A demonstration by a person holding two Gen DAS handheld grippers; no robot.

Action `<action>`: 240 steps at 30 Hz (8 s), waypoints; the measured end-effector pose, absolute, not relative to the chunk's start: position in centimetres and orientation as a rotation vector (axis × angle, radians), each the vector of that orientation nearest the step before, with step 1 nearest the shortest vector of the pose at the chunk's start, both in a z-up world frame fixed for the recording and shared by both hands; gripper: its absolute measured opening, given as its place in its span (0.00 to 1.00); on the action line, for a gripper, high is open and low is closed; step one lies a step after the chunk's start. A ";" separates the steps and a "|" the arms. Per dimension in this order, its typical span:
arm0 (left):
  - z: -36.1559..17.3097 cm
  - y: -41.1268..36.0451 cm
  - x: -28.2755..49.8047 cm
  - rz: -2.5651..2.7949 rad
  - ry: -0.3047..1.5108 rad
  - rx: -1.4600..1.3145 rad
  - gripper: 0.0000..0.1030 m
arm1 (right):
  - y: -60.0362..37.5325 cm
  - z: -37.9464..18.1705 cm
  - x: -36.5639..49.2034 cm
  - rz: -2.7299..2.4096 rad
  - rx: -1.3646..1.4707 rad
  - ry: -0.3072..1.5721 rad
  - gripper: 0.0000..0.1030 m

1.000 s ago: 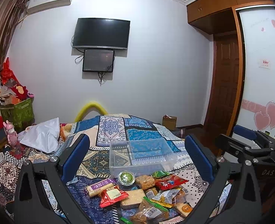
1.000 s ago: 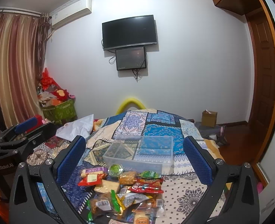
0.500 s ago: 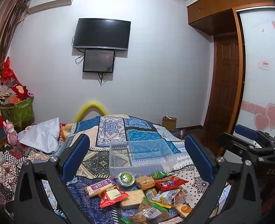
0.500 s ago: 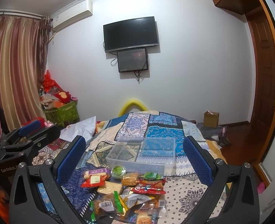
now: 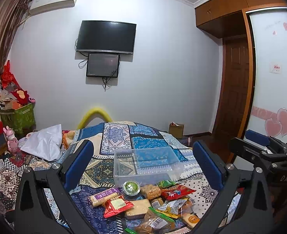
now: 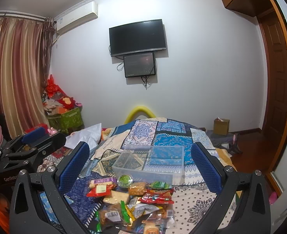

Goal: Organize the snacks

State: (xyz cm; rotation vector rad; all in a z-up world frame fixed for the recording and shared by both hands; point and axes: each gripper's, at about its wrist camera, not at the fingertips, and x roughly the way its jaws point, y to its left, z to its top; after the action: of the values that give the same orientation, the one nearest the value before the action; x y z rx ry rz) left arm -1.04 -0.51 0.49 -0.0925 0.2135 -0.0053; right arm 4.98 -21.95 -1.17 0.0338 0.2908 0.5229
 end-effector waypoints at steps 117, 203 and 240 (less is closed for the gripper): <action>-14.3 2.4 10.9 -0.014 0.767 -0.247 0.79 | -23.5 -17.3 18.4 0.484 -0.006 0.971 0.14; -14.8 0.9 29.2 -0.033 0.876 -0.100 0.80 | -16.7 -15.0 29.9 0.550 -0.109 0.939 0.67; -17.3 -2.2 6.3 -0.146 0.952 -0.118 0.90 | -22.7 -19.3 9.3 0.607 -0.121 1.023 0.64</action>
State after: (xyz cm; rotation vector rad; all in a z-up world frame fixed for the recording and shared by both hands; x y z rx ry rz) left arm 6.27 -2.22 -17.30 -0.1176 0.9522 -0.1457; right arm 9.35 -22.68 -19.26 -0.1210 1.0226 0.6067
